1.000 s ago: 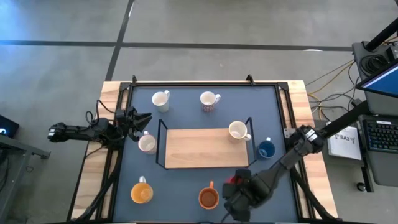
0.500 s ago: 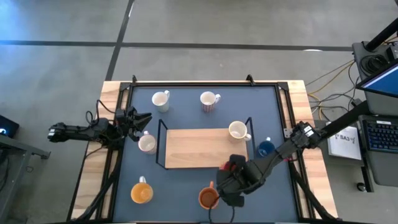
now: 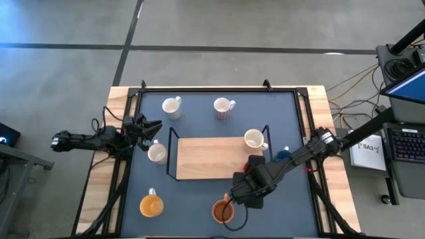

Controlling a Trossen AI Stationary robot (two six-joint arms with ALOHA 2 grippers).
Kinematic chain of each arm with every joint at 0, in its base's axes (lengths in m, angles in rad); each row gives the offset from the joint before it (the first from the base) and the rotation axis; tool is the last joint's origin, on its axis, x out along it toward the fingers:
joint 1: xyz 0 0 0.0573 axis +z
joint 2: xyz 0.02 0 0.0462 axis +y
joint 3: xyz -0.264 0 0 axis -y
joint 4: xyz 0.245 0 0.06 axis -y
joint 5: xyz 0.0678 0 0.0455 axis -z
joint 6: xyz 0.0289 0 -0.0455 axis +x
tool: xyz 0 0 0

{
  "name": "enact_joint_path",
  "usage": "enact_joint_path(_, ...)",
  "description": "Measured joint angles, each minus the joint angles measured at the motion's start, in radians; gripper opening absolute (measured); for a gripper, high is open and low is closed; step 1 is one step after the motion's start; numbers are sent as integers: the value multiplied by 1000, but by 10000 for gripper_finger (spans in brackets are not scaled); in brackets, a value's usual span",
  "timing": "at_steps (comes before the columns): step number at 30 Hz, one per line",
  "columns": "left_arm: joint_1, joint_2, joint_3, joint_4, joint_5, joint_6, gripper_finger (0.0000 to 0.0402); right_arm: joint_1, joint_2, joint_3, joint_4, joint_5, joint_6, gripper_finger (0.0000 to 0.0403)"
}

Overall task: Place coffee mugs
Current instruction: Put the red mug on the shelf

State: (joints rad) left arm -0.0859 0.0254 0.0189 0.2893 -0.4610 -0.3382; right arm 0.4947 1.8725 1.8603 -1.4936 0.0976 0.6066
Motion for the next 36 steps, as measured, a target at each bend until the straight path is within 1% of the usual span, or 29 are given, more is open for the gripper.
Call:
enact_joint_path(8, 0, 0, 0, 0, 0, 0, 93, -7, 0, -56, -2, -1, -27, 13)
enact_joint_path(12, 0, 0, 0, 0, 0, 0, 93, -9, 0, -71, -48, -3, -31, 13)
enact_joint_path(15, 0, 0, 0, 0, 0, 0, 93, -11, 0, -84, -46, -16, -31, 13)
enact_joint_path(25, 0, 0, 0, 0, 0, 0, 93, -11, 1, -89, -42, -19, -35, 13)
enact_joint_path(36, 0, 0, 0, 0, 0, 0, 93, -13, 1, -89, -34, -19, -89, 13)
